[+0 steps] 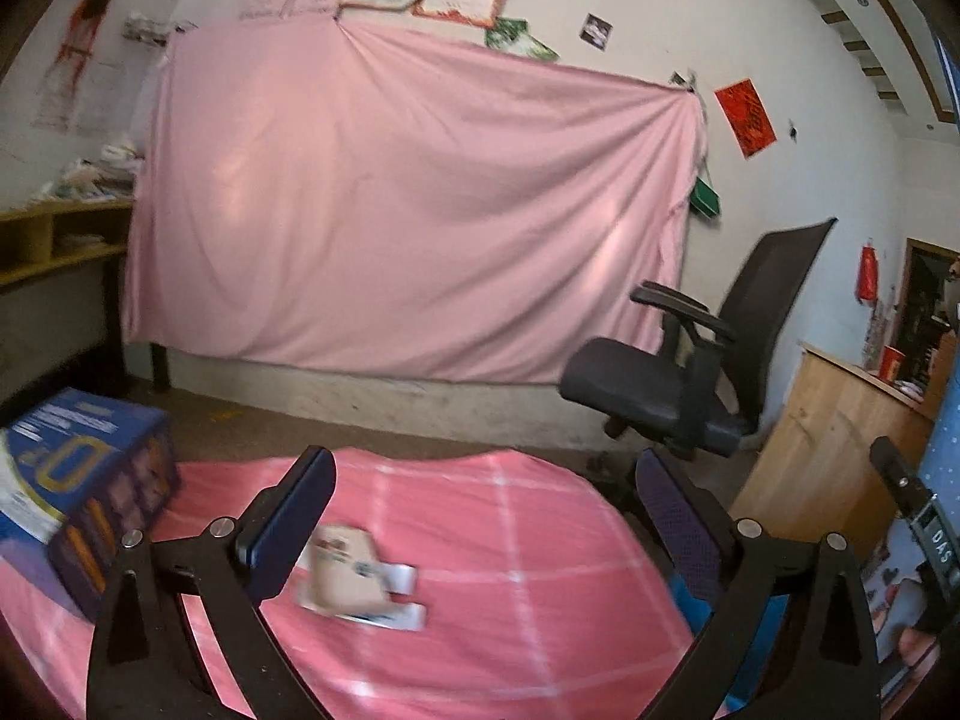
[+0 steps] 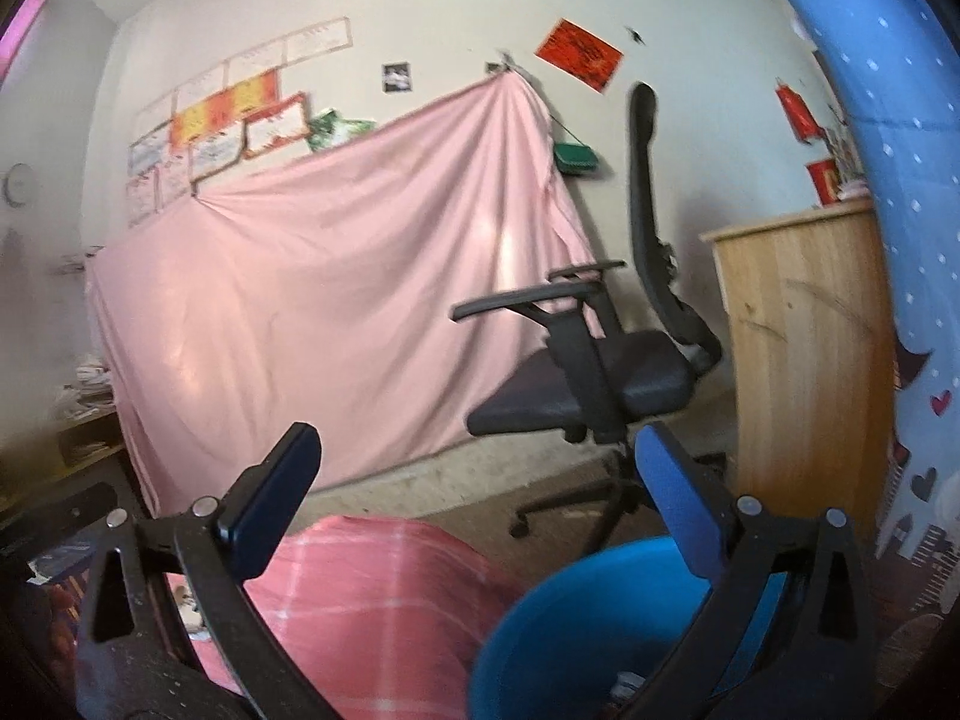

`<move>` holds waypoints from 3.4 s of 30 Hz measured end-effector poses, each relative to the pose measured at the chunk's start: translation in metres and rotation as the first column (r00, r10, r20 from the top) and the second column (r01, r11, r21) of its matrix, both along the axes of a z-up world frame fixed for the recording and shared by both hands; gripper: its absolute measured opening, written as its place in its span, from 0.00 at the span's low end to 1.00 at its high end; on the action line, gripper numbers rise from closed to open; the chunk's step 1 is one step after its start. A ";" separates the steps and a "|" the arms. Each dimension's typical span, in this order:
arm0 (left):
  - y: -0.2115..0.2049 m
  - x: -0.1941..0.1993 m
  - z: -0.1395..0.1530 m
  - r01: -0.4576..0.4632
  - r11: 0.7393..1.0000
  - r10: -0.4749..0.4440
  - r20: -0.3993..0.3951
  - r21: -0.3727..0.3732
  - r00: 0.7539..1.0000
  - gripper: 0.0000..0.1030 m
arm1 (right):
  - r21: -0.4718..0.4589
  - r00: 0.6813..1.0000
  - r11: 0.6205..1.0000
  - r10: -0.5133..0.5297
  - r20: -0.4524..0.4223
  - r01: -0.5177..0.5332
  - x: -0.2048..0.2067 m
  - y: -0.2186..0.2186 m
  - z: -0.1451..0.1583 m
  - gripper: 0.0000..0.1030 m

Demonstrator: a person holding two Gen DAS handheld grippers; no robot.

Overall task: Collect trash
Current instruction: 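Move both tools back over the table toward the beige phone case, then grasp the beige phone case with the left tool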

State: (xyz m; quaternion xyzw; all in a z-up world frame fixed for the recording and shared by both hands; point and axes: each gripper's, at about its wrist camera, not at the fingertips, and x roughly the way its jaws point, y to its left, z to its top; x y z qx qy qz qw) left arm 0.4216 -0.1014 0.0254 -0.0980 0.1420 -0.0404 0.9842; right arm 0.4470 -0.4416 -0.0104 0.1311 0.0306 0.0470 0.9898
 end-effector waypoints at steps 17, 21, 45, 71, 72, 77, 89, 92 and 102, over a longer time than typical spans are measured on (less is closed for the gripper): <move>0.081 -0.032 -0.021 -0.144 0.989 0.143 0.027 0.026 0.989 0.95 | -0.126 0.988 0.981 0.153 0.008 -0.150 0.013 0.098 -0.001 1.00; 0.090 -0.032 -0.027 -0.162 0.986 0.162 0.021 0.038 0.987 0.95 | -0.143 0.982 0.971 0.191 -0.004 -0.190 0.016 0.116 -0.006 1.00; 0.117 -0.013 -0.073 -0.113 0.994 0.113 -0.060 -0.003 0.992 0.95 | -0.273 0.941 0.901 0.313 -0.130 -0.338 0.039 0.176 -0.039 1.00; 0.094 0.071 -0.097 0.087 0.992 -0.118 -0.419 -0.092 0.900 0.24 | -0.231 0.873 0.874 0.333 -0.357 -0.427 0.076 0.186 -0.066 1.00; 0.092 0.073 -0.098 0.092 0.991 -0.123 -0.431 -0.092 0.894 0.22 | -0.230 0.872 0.874 0.333 -0.359 -0.429 0.077 0.185 -0.066 1.00; 0.090 0.081 -0.100 0.093 0.990 -0.133 -0.470 -0.108 0.873 0.07 | -0.227 0.864 0.872 0.330 -0.380 -0.433 0.080 0.186 -0.068 1.00; 0.129 0.052 -0.092 -0.087 0.992 0.041 -0.420 -0.092 0.907 0.01 | -0.210 0.769 0.811 0.385 -0.509 -0.545 0.096 0.204 -0.083 1.00; 0.131 0.042 -0.092 -0.132 0.990 0.102 -0.406 -0.046 0.908 0.01 | -0.217 0.708 0.748 0.432 -0.558 -0.627 0.099 0.222 -0.090 1.00; 0.142 0.037 -0.104 -0.180 0.982 0.140 -0.429 -0.053 0.892 0.01 | -0.246 0.585 0.602 0.467 -0.663 -0.760 0.098 0.259 -0.109 0.84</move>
